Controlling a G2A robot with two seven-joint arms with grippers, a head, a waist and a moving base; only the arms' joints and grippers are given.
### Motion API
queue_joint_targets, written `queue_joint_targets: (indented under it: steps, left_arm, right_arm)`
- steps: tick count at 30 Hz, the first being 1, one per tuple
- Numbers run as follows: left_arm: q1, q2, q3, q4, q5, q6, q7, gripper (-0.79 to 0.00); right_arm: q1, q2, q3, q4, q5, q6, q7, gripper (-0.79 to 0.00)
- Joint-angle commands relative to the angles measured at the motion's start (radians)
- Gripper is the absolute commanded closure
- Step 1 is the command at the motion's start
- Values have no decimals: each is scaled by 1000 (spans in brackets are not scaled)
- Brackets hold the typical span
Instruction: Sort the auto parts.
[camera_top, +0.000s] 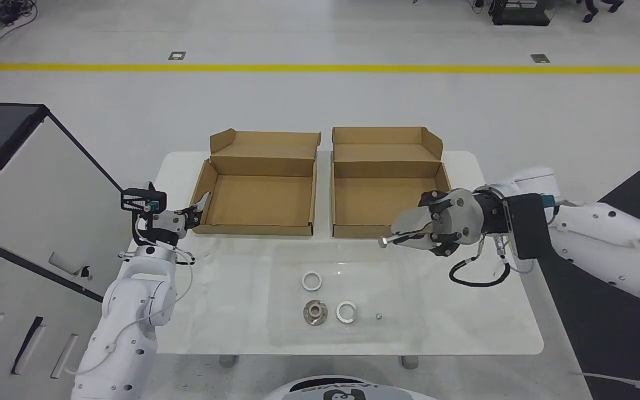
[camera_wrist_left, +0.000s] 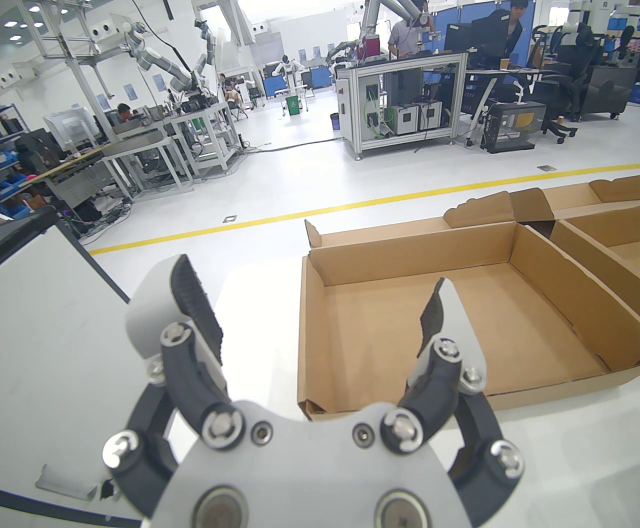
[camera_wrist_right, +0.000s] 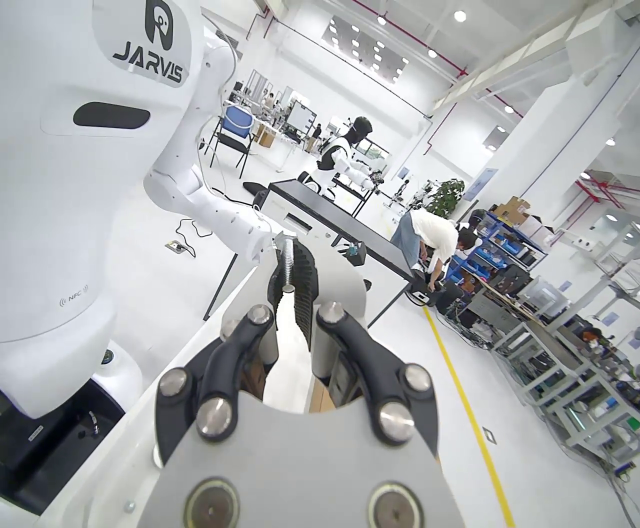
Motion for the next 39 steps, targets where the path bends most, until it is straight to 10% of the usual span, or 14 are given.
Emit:
queue_joint_targets:
  steps: [1,39]
  left_arm:
    - [0,0,0,0,0,0,0,-785]
    - [0,0,0,0,0,0,0,-785]
  right_arm:
    - [-1,1,0,0,-1,1,-1,0]
    - [-121,-113,205,-198,323,-33,33,0]
